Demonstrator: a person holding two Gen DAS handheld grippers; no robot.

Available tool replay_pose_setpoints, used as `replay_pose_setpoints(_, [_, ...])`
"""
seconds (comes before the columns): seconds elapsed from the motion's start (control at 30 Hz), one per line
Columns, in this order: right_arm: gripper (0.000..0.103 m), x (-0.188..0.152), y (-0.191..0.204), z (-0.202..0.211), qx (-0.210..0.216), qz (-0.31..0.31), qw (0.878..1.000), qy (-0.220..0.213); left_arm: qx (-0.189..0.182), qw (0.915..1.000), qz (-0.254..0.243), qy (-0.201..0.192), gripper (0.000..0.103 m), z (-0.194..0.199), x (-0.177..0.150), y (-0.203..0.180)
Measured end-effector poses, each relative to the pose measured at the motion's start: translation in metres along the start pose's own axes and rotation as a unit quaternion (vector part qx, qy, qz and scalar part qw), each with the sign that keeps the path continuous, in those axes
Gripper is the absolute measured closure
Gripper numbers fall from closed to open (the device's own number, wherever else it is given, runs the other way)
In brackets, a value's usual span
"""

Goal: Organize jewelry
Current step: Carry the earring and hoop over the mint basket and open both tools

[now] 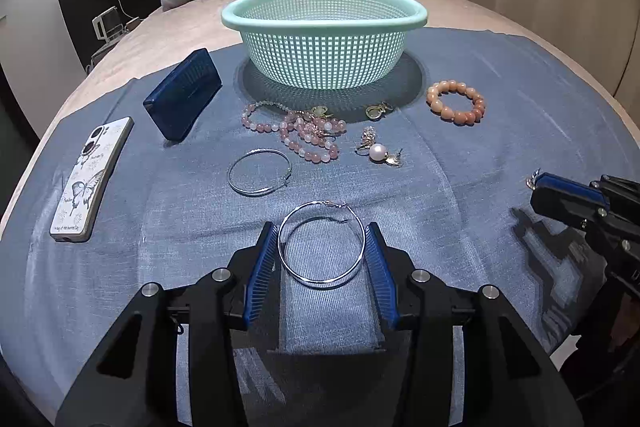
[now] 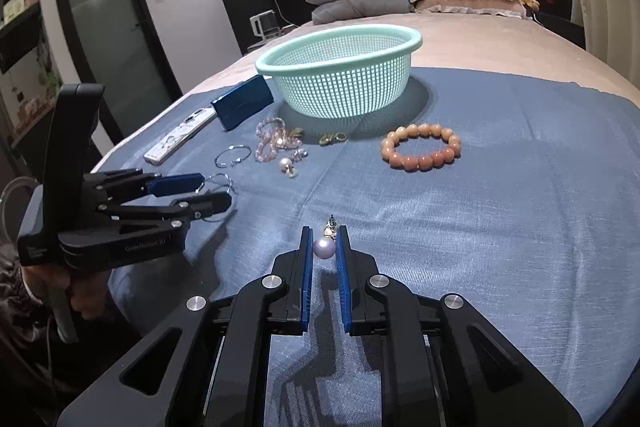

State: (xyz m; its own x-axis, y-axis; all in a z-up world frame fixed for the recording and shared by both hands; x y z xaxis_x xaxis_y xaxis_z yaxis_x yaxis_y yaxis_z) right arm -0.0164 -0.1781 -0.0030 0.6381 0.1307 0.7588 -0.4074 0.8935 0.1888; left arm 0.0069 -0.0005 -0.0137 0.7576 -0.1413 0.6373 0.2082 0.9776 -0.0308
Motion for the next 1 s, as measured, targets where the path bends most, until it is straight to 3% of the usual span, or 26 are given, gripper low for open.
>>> replay_pose_setpoints(0.27, [0.092,0.025,-0.008,0.006,0.007,-0.025,1.0,-0.003,0.001,0.9998,0.002,-0.018,0.057,0.031,0.012,0.006])
replay_pose_setpoints(0.63, [0.092,0.125,-0.01,0.005,0.02,0.004,0.998,-0.065,0.013,0.9989,-0.012,-0.044,0.057,0.038,0.091,0.032])
replay_pose_setpoints(0.77, [0.092,0.152,-0.02,-0.017,0.01,0.007,0.998,-0.054,0.015,0.9982,-0.026,-0.051,0.057,0.029,0.115,0.031])
replay_pose_setpoints(1.0, [0.092,0.178,-0.025,-0.066,0.001,0.037,0.999,-0.027,-0.02,0.9982,-0.039,-0.042,0.057,-0.002,0.146,0.028])
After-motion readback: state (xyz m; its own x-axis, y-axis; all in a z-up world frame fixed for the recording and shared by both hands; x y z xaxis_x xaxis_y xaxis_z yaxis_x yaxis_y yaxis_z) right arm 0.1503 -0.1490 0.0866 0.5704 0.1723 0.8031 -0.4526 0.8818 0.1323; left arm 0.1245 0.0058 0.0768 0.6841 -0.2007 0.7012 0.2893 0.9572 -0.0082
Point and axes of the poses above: each gripper's, at about its wrist camera, not at the fingertips, and z roughly against the way its jaws point, y to its left, x to its top, the point moved 1 cm from there along -z, roughly the way its jaws point, and after that the axes turned 6 degrees about -x, right-handed, at the moved point
